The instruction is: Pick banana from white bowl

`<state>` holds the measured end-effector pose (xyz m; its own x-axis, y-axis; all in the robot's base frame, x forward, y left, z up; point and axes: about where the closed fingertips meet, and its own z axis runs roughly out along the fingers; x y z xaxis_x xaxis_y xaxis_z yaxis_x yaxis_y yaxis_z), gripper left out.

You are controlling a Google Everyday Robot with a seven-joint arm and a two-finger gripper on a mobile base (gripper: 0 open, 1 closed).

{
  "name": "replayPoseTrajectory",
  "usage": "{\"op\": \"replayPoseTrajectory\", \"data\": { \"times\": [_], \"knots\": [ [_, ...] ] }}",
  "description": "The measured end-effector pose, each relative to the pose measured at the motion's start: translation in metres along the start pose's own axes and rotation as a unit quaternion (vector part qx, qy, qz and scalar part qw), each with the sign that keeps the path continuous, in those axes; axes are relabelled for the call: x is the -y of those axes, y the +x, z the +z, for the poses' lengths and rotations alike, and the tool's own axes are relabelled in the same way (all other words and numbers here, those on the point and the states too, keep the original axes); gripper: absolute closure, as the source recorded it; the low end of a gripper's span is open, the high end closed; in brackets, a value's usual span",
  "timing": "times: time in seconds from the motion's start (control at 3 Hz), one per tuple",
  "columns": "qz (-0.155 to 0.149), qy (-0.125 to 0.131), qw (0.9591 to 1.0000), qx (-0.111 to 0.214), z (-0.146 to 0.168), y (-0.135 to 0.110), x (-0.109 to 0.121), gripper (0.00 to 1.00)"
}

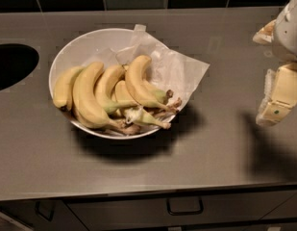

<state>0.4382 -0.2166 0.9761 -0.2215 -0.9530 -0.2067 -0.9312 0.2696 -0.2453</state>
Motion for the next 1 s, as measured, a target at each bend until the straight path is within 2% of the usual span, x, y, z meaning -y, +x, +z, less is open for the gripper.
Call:
{"op": "replayPoseTrajectory", "data": {
  "times": [0.33,0.67,1.0],
  "knots": [
    [-0.001,0.001,1.0,0.001,0.0,-0.002,0.0,0.0],
    [-0.024,-0.009,0.9996,0.012,0.007,-0.024,0.002,0.0],
    [-0.071,-0.027,0.9966,0.032,0.016,-0.05,0.003,0.0]
  ]
}}
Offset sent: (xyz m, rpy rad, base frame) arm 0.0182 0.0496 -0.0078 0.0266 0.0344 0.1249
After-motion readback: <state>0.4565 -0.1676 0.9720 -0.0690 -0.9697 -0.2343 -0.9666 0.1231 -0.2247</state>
